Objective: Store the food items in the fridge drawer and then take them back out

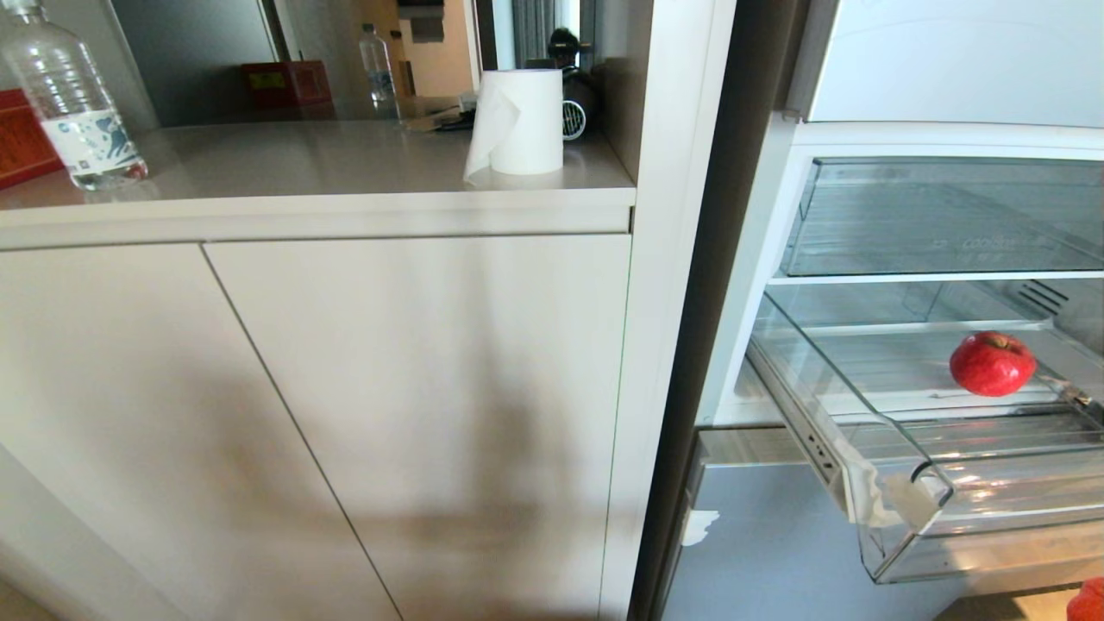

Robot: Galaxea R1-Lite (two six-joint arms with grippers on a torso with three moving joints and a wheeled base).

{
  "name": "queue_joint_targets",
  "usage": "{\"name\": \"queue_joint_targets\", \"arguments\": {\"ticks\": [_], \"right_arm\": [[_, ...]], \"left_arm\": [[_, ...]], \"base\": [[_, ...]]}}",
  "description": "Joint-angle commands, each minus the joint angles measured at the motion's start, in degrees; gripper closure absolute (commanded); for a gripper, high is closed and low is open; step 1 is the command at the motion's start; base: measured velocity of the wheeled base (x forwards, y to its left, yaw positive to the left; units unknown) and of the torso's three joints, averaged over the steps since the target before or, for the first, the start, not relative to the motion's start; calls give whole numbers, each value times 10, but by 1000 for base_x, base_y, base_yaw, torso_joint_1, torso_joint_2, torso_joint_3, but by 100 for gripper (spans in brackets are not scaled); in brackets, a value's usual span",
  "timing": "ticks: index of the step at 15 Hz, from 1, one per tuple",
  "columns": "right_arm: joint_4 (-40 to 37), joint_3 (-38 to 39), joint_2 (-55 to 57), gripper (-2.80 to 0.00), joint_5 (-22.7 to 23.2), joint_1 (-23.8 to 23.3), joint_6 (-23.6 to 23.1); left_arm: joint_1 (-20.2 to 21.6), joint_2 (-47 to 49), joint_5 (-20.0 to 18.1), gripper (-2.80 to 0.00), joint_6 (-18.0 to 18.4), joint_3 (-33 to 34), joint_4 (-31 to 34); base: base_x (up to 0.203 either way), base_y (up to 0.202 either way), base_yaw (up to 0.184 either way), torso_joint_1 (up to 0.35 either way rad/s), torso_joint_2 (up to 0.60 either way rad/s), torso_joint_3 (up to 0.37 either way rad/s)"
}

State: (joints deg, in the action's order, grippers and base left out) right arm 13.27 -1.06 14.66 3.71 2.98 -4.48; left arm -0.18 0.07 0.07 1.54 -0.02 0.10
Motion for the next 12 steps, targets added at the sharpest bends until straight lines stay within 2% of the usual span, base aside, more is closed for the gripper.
{"name": "queue_joint_targets", "arguments": {"ticks": [1,5,12], "right_arm": [[-42,11,-32,0,1,-10,-5],[-125,10,-142,0,-2,-23,-32],[-136,11,-147,0,-14,-25,-20]], "left_arm": [[0,0,0,0,0,0,0],[0,0,0,0,-3,0,0],[0,0,0,0,-7,0,0]], "base": [[0,0,0,0,0,0],[0,0,0,0,0,0],[0,0,0,0,0,0]]}}
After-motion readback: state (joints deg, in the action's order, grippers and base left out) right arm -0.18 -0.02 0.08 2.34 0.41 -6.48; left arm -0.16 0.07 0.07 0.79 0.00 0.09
